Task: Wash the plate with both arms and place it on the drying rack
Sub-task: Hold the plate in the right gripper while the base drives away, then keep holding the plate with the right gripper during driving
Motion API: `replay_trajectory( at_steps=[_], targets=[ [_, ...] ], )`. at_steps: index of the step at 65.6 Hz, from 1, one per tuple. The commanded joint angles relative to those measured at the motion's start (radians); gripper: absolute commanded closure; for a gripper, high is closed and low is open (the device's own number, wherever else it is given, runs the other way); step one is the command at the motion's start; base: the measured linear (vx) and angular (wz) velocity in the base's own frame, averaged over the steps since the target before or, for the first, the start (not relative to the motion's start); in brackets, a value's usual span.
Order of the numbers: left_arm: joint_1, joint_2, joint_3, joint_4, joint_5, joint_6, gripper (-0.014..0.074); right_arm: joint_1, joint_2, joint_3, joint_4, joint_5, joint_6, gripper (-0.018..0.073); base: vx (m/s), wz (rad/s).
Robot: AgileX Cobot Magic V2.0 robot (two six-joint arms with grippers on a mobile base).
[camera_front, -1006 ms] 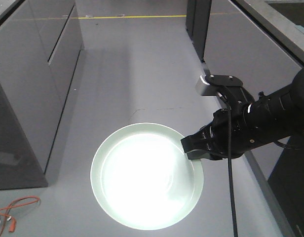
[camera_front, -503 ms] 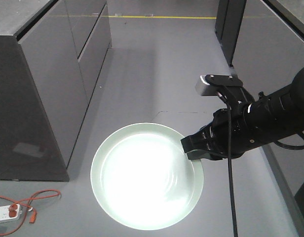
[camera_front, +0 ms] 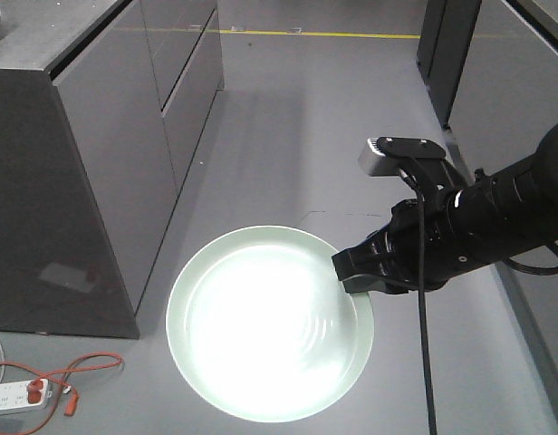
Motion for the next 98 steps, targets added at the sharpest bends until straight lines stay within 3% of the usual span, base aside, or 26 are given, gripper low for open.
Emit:
replay_trajectory(
  at_steps=[1, 98],
  targets=[
    [0.001, -0.014, -0.029, -0.010, -0.071, -0.005, 0.0603, -0.002, -0.034, -0.026, 0.034, -0.026, -0.007, 0.0561, 0.10, 0.05],
    [0.001, -0.014, -0.029, -0.010, -0.071, -0.005, 0.0603, -0.002, -0.034, -0.026, 0.033, -0.026, -0.007, 0.0561, 0.14, -0.01]
  ],
)
